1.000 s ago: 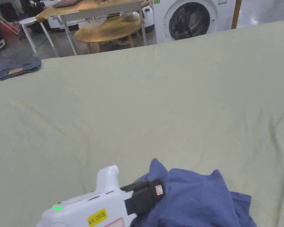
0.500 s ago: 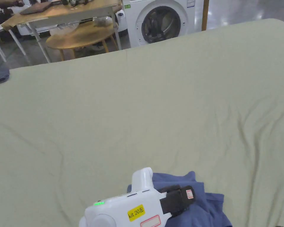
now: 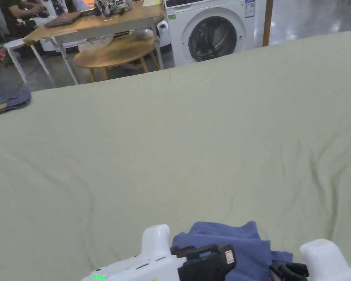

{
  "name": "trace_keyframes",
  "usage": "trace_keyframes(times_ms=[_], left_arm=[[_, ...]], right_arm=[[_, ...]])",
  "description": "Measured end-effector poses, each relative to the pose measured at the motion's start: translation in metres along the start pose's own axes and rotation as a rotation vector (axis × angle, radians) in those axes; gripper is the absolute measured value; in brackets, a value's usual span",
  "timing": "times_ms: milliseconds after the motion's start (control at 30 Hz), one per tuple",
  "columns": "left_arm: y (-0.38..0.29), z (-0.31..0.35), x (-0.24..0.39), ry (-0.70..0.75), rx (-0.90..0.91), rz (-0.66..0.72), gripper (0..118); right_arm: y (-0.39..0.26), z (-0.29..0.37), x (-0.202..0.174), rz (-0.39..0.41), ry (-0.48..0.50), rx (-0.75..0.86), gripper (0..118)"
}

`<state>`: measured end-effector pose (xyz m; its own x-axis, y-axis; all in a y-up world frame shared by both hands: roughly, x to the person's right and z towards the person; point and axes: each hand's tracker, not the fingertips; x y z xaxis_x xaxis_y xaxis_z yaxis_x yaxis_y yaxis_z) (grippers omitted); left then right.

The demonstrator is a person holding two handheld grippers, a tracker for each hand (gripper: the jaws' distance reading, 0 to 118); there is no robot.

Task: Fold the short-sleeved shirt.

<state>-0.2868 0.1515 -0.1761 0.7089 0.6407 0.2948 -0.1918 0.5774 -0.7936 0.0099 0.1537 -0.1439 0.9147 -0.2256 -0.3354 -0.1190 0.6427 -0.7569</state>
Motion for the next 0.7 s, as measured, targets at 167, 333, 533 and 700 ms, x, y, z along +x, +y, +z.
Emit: trace_keyframes(times_ms=[167, 333, 533, 700], left_arm=[[-0.001, 0.040, -0.061, 0.088, 0.039, 0.206, 86], [-0.014, -0.005, -0.078, -0.003, -0.049, 0.308, 86], [-0.018, -0.034, -0.067, -0.027, -0.113, 0.228, 32], [-0.001, 0.038, -0.082, -0.032, 0.066, 0.267, 31]], right_arm=[[0.004, -0.071, -0.004, 0.200, -0.154, -0.279, 0], [0.002, -0.065, -0.017, 0.232, -0.206, -0.209, 0], [0.002, -0.057, -0.003, 0.136, -0.144, -0.177, 0], [-0.001, -0.024, 0.026, -0.094, 0.062, -0.028, 0]])
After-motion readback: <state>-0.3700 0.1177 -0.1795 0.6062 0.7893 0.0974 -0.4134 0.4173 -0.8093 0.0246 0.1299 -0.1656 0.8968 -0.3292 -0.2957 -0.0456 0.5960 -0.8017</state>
